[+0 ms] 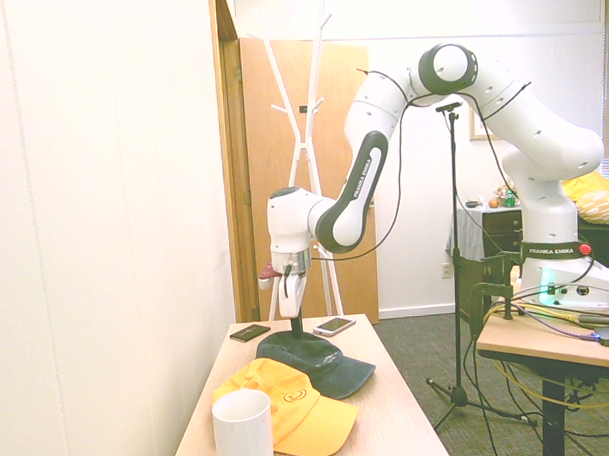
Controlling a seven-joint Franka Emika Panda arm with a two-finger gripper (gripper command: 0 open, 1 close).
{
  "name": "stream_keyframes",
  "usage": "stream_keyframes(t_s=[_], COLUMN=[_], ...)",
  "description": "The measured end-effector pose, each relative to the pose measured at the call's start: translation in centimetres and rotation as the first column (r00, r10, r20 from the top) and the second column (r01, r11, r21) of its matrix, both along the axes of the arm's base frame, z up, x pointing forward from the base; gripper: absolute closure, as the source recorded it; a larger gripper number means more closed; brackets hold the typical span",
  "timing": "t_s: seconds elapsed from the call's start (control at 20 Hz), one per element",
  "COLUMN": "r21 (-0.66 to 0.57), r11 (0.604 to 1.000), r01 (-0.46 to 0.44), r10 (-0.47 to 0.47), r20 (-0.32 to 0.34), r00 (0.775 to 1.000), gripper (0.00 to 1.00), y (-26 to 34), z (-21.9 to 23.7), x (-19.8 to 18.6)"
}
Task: Hang the cap
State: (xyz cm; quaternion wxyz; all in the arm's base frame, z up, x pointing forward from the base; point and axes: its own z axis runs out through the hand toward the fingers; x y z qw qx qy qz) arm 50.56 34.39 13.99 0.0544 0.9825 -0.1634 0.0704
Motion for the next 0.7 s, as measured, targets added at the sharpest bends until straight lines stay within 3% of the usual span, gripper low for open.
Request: stream_keyframes(t_s=[0.2,0.45,0.6,0.7], r21=[-0.029,-0.116,-0.182,-0.230], r11=[0.999,0.991,0.982,0.973], r01=[-0.032,-0.066,-0.059,-0.017], r10=[0.033,0.072,0.081,0.066], r20=[0.004,0.041,0.116,0.208], r00=[0.999,0.997,0.990,0.976], gripper=[1.00,1.00,1.00,1.00], y=[1.2,1.2,-0.1,-1.6], z=[4.6,14.7,22.4,27.7], x=[-1.0,-3.2,-4.5,-5.1])
